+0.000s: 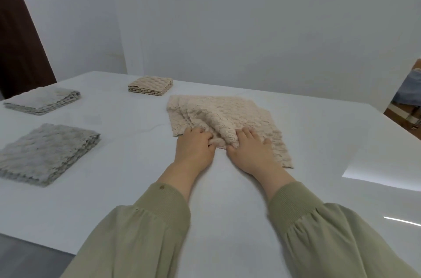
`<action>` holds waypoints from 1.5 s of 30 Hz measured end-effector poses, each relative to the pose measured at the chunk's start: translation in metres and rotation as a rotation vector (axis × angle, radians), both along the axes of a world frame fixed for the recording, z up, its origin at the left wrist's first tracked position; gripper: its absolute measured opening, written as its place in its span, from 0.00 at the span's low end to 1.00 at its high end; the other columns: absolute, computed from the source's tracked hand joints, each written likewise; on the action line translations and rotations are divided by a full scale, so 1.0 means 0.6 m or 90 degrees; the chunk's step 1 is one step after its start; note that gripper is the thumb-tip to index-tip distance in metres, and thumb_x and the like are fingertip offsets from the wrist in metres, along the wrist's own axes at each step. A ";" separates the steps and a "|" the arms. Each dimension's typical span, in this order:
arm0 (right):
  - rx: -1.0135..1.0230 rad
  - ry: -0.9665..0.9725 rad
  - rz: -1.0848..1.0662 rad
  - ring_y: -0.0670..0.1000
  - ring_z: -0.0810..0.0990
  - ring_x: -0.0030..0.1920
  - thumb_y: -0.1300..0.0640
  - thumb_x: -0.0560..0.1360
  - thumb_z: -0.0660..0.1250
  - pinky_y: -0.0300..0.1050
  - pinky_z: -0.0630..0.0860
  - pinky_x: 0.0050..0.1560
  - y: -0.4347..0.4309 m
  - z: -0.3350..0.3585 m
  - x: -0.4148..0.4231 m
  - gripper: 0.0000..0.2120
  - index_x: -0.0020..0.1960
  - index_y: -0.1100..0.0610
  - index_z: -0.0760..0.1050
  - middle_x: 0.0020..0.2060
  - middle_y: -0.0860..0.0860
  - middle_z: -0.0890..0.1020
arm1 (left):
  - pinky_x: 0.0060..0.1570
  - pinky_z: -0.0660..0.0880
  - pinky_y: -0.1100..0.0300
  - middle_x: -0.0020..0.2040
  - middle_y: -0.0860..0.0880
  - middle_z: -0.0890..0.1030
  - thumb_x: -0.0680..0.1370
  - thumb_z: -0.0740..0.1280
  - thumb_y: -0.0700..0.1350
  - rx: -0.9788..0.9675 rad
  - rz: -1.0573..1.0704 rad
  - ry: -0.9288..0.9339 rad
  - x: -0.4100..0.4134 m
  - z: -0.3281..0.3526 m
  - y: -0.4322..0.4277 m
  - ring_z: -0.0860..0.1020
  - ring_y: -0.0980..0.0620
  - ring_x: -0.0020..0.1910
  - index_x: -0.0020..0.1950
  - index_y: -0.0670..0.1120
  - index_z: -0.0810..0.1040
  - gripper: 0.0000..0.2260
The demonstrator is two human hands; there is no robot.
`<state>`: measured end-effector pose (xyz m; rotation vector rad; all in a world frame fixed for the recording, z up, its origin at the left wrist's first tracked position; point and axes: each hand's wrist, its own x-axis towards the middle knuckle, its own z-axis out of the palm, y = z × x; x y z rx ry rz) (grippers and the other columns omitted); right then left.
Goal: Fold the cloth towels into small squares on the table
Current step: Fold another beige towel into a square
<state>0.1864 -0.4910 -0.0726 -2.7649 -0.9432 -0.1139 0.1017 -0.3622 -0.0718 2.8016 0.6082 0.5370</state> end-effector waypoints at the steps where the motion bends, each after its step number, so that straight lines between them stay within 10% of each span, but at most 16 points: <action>1: 0.015 -0.006 -0.004 0.52 0.52 0.76 0.44 0.78 0.52 0.64 0.50 0.72 0.000 0.000 0.003 0.29 0.75 0.53 0.55 0.76 0.51 0.56 | 0.57 0.68 0.53 0.60 0.48 0.75 0.79 0.60 0.50 -0.013 -0.001 -0.019 0.001 0.002 0.002 0.68 0.46 0.61 0.62 0.51 0.77 0.14; 15: 0.315 -0.041 0.084 0.51 0.67 0.66 0.49 0.71 0.69 0.44 0.62 0.66 -0.027 0.015 0.000 0.29 0.69 0.53 0.67 0.65 0.50 0.73 | 0.39 0.71 0.65 0.36 0.55 0.80 0.75 0.68 0.41 -0.357 -0.036 -0.329 -0.008 0.035 -0.005 0.76 0.56 0.38 0.39 0.48 0.81 0.06; 21: 0.283 -0.057 0.031 0.57 0.77 0.51 0.57 0.76 0.60 0.49 0.72 0.48 -0.028 0.017 -0.006 0.13 0.59 0.56 0.73 0.50 0.55 0.81 | 0.51 0.75 0.60 0.43 0.54 0.83 0.75 0.69 0.41 -0.512 -0.161 -0.242 -0.014 0.033 -0.015 0.79 0.55 0.45 0.42 0.54 0.82 0.08; 29: 1.057 -0.043 0.018 0.46 0.76 0.49 0.65 0.70 0.65 0.43 0.75 0.54 -0.059 0.066 -0.026 0.20 0.60 0.55 0.68 0.50 0.43 0.75 | 0.54 0.68 0.64 0.60 0.52 0.79 0.76 0.63 0.40 -0.200 -0.061 -0.053 -0.007 0.004 0.030 0.74 0.52 0.61 0.60 0.49 0.80 0.15; 34: 0.955 -0.092 0.025 0.44 0.73 0.60 0.63 0.74 0.62 0.43 0.70 0.63 -0.095 0.056 -0.026 0.23 0.68 0.61 0.63 0.60 0.40 0.73 | 0.69 0.55 0.45 0.72 0.54 0.67 0.79 0.55 0.48 -0.080 0.135 0.096 -0.012 0.010 0.056 0.59 0.47 0.73 0.68 0.56 0.71 0.18; 40: 0.082 0.054 -0.036 0.56 0.51 0.76 0.43 0.73 0.61 0.65 0.45 0.72 -0.063 0.016 -0.011 0.27 0.70 0.48 0.63 0.76 0.52 0.56 | 0.72 0.54 0.46 0.77 0.50 0.56 0.80 0.56 0.48 -0.017 0.162 -0.004 -0.011 0.007 0.064 0.50 0.45 0.76 0.72 0.52 0.66 0.20; 45: 0.223 0.103 0.001 0.55 0.75 0.48 0.64 0.71 0.59 0.47 0.72 0.45 -0.060 0.028 -0.011 0.07 0.45 0.54 0.71 0.44 0.51 0.77 | 0.71 0.58 0.50 0.76 0.50 0.61 0.81 0.55 0.47 -0.037 -0.062 0.022 0.015 -0.002 0.047 0.56 0.47 0.75 0.76 0.50 0.57 0.23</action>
